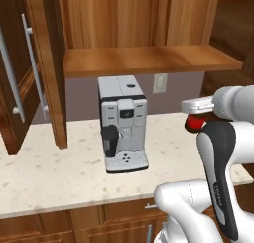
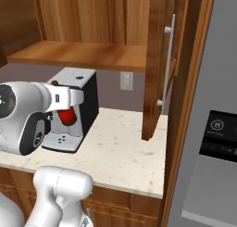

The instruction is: Sort all alcoholic drinks to one cabinet, and non-alcoholic drinks to the other.

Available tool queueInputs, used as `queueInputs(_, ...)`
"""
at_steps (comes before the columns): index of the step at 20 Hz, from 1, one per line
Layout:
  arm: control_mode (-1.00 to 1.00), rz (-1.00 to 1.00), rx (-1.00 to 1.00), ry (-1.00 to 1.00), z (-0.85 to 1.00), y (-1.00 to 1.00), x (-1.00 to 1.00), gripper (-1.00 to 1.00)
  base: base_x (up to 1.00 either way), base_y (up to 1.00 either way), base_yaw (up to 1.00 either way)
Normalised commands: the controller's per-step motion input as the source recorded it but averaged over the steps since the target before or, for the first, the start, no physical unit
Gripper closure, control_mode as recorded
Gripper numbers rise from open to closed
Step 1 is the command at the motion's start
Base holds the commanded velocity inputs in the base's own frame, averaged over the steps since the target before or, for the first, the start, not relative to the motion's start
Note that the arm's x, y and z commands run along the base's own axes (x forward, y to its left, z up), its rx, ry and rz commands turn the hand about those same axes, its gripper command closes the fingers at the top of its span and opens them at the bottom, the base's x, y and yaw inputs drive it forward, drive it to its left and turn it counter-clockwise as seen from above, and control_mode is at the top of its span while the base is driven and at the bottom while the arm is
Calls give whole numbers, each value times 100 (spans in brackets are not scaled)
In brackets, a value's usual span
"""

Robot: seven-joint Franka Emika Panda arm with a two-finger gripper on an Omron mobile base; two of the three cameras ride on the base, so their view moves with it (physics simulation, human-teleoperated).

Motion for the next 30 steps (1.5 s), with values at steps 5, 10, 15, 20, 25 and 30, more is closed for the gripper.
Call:
queueInputs(5,100,0,0,0,0,0,0,100,24,1,-9)
queueInputs(10,-100,-6,0,0,9,0,4,100,2,0,-2)
queueInputs(15,-100,-7,0,0,23,0,0,100,0,0,0)
queueInputs(20,-100,-5,0,-2,27,-1,0,100,0,0,0)
queueInputs(25,-100,-3,0,-2,26,-3,0,100,0,0,0)
queueInputs(30,-100,-3,0,-3,24,-5,0,100,0,0,0)
